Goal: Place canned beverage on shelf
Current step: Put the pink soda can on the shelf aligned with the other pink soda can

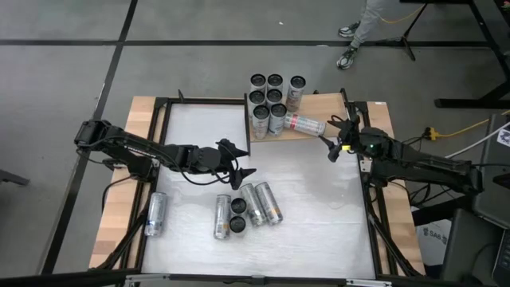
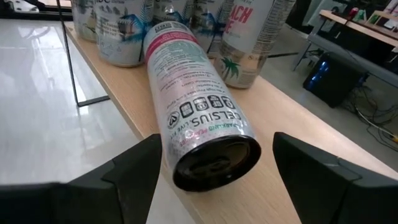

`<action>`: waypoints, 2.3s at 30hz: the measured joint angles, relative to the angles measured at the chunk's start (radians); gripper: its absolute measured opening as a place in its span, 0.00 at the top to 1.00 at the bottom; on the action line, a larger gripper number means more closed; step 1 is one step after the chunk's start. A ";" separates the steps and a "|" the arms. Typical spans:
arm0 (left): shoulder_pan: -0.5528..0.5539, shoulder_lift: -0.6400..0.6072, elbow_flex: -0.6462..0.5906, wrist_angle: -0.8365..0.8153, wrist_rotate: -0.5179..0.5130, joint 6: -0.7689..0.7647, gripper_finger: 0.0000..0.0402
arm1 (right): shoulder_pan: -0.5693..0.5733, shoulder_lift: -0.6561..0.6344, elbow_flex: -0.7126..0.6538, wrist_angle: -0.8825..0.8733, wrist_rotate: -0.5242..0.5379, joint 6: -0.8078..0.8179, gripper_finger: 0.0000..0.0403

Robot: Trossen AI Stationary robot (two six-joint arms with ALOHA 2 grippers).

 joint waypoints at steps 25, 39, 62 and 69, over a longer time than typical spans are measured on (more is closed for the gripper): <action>0.000 0.000 0.000 0.000 0.000 -0.002 0.13 | -0.086 0.213 0.000 0.209 -0.047 -0.019 0.26; 0.000 0.000 0.000 0.000 0.000 -0.002 0.13 | -0.254 0.308 0.000 0.283 -0.310 -0.016 0.26; 0.002 0.000 0.000 0.000 -0.052 0.002 0.13 | -0.255 0.350 0.000 0.332 -0.297 -0.017 0.26; 0.002 0.000 0.000 0.000 -0.052 0.002 0.13 | -0.255 0.387 0.000 0.362 -0.300 -0.023 0.29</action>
